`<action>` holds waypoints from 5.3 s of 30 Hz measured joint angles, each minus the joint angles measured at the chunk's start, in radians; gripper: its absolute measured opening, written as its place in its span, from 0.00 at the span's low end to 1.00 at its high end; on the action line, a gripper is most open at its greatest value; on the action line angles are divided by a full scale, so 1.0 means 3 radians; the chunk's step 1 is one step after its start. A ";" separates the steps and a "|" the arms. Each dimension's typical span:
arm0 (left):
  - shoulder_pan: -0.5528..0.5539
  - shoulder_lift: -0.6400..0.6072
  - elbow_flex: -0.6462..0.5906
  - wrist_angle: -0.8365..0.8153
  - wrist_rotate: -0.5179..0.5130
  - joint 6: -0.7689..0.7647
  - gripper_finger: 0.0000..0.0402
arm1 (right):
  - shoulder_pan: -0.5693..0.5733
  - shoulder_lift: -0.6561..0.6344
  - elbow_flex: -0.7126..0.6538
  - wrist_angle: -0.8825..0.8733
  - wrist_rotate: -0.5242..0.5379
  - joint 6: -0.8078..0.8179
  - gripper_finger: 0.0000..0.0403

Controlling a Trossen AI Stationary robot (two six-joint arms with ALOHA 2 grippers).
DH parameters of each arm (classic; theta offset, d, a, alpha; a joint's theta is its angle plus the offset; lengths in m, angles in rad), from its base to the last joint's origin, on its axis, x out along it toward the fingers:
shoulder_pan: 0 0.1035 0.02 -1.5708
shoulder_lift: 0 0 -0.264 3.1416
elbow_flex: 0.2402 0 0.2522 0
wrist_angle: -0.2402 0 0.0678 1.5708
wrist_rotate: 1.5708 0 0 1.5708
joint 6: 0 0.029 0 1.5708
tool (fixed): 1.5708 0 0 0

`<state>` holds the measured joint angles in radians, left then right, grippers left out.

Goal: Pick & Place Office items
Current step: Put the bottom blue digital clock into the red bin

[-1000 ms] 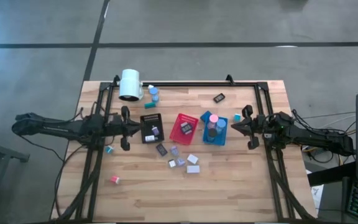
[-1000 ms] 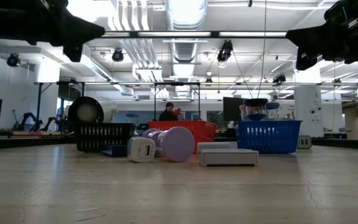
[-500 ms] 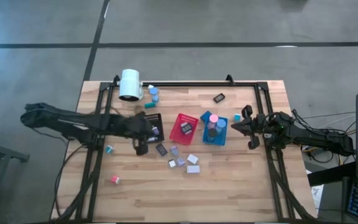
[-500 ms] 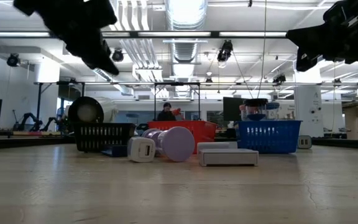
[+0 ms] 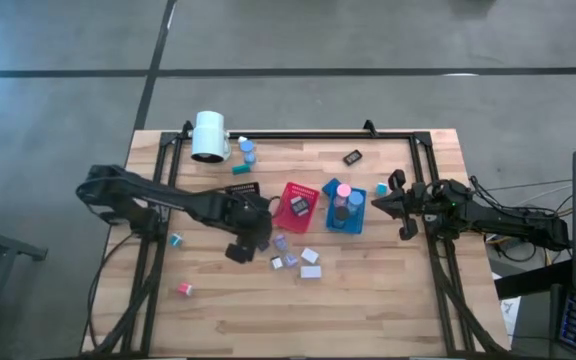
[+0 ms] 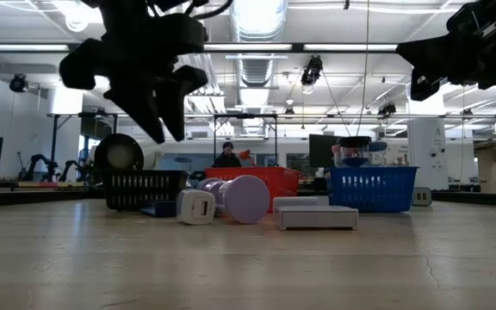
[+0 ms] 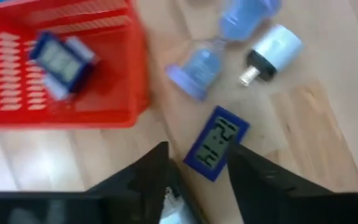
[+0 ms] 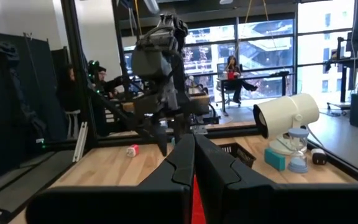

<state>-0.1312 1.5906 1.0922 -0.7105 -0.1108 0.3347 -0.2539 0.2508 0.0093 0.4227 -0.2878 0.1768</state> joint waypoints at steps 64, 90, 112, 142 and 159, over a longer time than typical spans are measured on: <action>-0.0205 0.0486 0.0147 -0.0079 0.0390 0.0981 0.35 | 0.0000 0.0003 0.0002 -0.0090 0.0001 -0.0069 0.02; -0.0300 -0.3531 -0.2075 0.2159 -0.0417 -0.0577 0.35 | 0.0001 0.0023 0.0003 -0.0095 0.0004 -0.0163 0.02; -0.0265 -0.4708 -0.3510 0.3097 -0.0620 -0.1279 0.35 | 0.0001 0.0023 0.0003 -0.0077 0.0004 -0.0079 0.02; -0.0268 -0.4516 -0.3190 0.3480 -0.1047 -0.1311 0.35 | 0.0001 0.0028 0.0000 -0.0099 0.0286 -0.0071 0.02; 0.0147 -0.1446 -0.0841 0.1782 -0.1263 -0.1306 0.35 | 0.0001 0.0028 0.0000 -0.0097 0.0299 -0.0089 0.02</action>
<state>-0.0869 1.1569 0.8398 -0.1758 -0.4898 -0.0570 -0.2536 0.2592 0.0093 0.3935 -0.1982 0.1503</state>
